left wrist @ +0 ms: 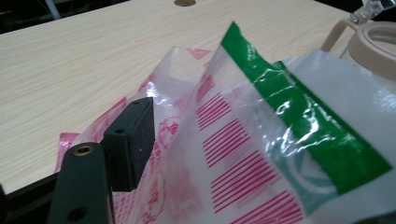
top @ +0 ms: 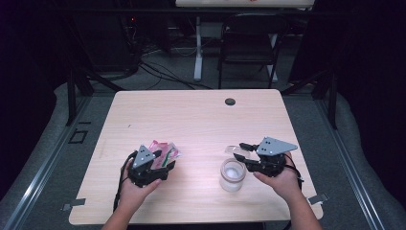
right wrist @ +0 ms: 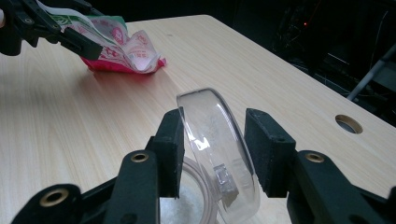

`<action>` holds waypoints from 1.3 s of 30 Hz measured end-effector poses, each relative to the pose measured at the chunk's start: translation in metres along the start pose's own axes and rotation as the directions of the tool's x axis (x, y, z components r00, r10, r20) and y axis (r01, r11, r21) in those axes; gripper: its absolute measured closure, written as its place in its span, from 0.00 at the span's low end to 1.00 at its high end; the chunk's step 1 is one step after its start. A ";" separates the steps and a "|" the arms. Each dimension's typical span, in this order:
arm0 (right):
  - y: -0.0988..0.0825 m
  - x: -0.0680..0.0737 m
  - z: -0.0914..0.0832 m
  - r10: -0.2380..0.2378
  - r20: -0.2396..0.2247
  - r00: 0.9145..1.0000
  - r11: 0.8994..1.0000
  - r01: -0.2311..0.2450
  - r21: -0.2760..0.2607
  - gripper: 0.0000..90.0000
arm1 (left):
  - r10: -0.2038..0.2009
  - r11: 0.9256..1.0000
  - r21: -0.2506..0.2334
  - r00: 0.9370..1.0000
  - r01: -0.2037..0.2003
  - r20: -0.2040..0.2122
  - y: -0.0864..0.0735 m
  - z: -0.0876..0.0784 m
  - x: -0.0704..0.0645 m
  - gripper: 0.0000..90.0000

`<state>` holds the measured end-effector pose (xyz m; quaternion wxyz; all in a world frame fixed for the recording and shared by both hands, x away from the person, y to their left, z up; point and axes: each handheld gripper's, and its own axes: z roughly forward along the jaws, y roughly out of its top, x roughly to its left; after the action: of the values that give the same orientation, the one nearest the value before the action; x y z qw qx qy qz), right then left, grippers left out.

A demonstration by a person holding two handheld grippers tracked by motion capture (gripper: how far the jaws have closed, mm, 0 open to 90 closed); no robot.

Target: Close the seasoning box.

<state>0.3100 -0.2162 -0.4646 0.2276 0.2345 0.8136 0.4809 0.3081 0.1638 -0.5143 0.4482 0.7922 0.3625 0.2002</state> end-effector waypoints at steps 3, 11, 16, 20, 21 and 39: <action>0.000 0.003 0.000 -0.006 -0.001 1.000 1.000 0.006 0.005 0.64 | 0.028 1.000 0.005 1.000 -0.028 0.011 0.003 0.001 -0.006 0.37; -0.001 0.012 0.001 -0.041 0.006 0.999 0.999 0.041 0.025 0.63 | 0.031 0.999 0.011 0.998 -0.032 0.061 0.012 0.003 -0.021 0.37; -0.002 0.017 0.000 -0.062 0.021 0.998 0.998 0.062 0.031 0.62 | 0.048 0.999 0.011 0.996 -0.049 0.079 0.016 0.007 -0.031 0.37; -0.003 0.024 0.001 -0.093 0.032 0.995 0.995 0.092 0.046 0.60 | 0.064 0.998 0.005 0.992 -0.065 0.113 0.020 0.009 -0.038 0.38; -0.003 0.025 0.001 -0.099 0.034 0.994 0.994 0.098 0.050 0.60 | 0.061 0.998 0.004 0.990 -0.062 0.127 0.021 0.009 -0.040 0.38; -0.008 0.037 -0.001 -0.129 0.020 0.991 0.990 0.127 0.057 0.52 | 0.084 0.996 0.003 0.986 -0.086 0.142 0.030 0.010 -0.049 0.38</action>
<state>0.2793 -0.1977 -0.4765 0.2609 0.1936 0.8373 0.4399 0.2943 0.1112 -0.4932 0.4603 0.8212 0.2965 0.1607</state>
